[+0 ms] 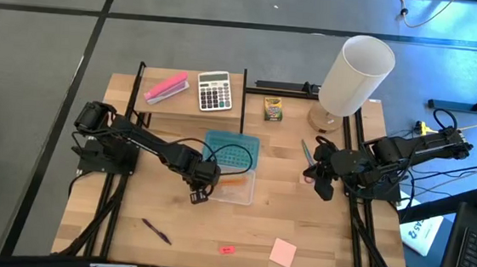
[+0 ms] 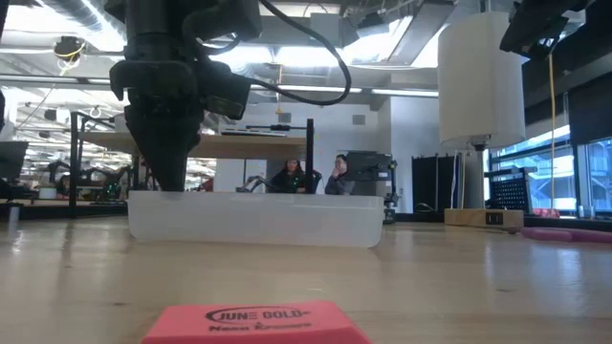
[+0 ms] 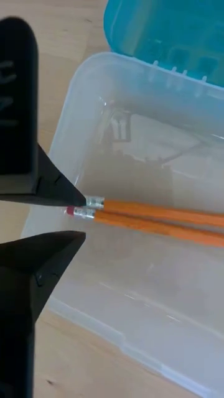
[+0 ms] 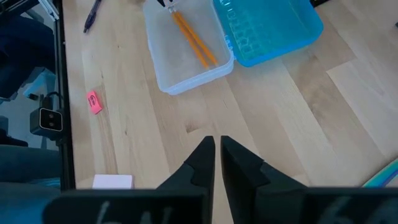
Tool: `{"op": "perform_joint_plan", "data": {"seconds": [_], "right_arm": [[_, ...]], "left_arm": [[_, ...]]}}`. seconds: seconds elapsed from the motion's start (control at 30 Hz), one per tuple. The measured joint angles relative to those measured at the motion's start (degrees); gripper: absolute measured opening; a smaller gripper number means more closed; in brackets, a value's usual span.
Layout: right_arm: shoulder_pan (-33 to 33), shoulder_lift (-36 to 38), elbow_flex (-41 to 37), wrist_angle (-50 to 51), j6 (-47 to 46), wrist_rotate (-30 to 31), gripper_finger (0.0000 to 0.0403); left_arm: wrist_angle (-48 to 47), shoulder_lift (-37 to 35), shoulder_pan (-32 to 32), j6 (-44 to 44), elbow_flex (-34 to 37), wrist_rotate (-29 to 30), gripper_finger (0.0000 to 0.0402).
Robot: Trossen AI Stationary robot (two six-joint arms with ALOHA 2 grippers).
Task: Pack school essentials
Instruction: Put the purple scissors into the blue supply box
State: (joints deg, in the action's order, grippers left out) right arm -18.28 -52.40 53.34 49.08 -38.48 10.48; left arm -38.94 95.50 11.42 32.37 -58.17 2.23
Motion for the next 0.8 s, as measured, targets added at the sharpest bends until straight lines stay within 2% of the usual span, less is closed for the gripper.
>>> {"op": "perform_joint_plan", "data": {"seconds": [0.43,0.67,0.8], "right_arm": [[0.0,0.0,0.0,-1.4,0.5,0.0,0.0030],[0.0,0.0,0.0,-7.7,6.3,0.1,0.0030],[0.0,0.0,1.3,-8.4,7.1,0.5,0.0025]], "left_arm": [[-0.1,-1.5,-1.5,0.3,0.0,-0.6,0.0076],[-1.7,-9.9,-1.9,0.5,0.0,-0.2,0.0075],[-3.2,-16.3,-1.8,4.5,0.0,0.2,0.0077]]}}
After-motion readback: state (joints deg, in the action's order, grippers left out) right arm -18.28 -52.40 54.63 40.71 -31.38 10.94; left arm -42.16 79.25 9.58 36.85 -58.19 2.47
